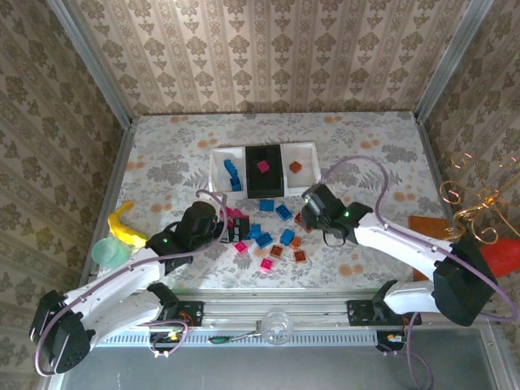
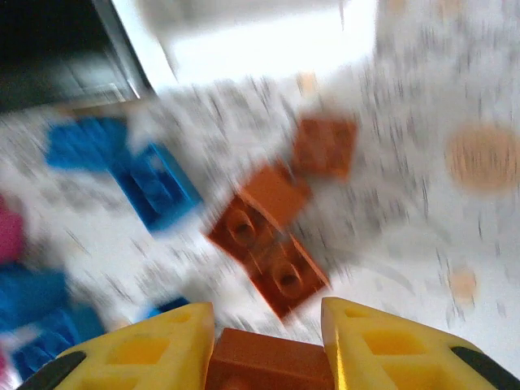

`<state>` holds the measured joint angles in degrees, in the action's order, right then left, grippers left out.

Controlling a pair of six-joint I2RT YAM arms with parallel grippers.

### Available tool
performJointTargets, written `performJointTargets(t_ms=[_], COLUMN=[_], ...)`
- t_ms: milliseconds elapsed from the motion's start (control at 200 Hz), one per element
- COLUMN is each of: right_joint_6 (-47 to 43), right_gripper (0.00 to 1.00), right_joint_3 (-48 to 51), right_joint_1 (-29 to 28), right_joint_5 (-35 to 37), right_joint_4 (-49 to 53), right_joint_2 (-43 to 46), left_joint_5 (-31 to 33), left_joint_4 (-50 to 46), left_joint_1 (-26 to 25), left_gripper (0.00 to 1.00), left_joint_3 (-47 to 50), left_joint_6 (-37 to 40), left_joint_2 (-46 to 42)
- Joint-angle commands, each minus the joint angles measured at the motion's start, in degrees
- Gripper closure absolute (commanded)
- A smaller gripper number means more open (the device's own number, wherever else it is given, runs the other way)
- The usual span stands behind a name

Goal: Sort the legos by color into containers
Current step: Pick up the lego from the bottom-center of the table, then place the lego in the container, then pick up the lego from the middle-left of the table.

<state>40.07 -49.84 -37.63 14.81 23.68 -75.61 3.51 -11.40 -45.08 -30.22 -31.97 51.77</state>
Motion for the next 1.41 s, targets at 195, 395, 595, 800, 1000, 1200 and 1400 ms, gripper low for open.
performJointTargets(t_ms=[195,395,595,800,1000,1200,1400], right_joint_6=[-7.39,-6.9,-7.81,-6.95,-6.27,-5.34,-5.11], right_gripper=[0.62,0.56,0.34,0.32,0.32,0.32,0.32], right_joint_3=[-22.39,-35.72,-37.89,-27.85,-18.55,-12.27,-10.06], right_joint_1=[9.46,13.0,12.93,10.32,6.4,5.81,5.81], right_joint_5=[5.2,-0.36,-3.44,-4.83,-4.09,-3.82,-3.47], right_joint_4=[-5.44,-1.52,-1.66,-6.37,-8.98,-10.22,-10.63], right_joint_2=[-24.81,-38.54,-38.27,-28.29,-20.58,-15.47,-12.83], left_joint_5=[1.59,3.24,-2.58,-7.1,-9.91,-4.75,-2.55], left_joint_4=[-4.51,-8.49,-7.55,-2.0,3.14,1.48,1.91], left_joint_1=[-2.12,-0.58,4.81,6.69,4.03,-1.62,-3.04], left_gripper=[0.0,0.01,0.06,0.18,0.21,0.19,0.24], left_joint_3=[1.8,2.43,3.77,5.1,3.74,2.52,2.66], left_joint_6=[-1.19,-2.74,-2.64,-1.57,-1.43,-1.08,-1.19], left_joint_2=[-0.74,-3.79,-5.16,1.71,12.54,17.37,19.2])
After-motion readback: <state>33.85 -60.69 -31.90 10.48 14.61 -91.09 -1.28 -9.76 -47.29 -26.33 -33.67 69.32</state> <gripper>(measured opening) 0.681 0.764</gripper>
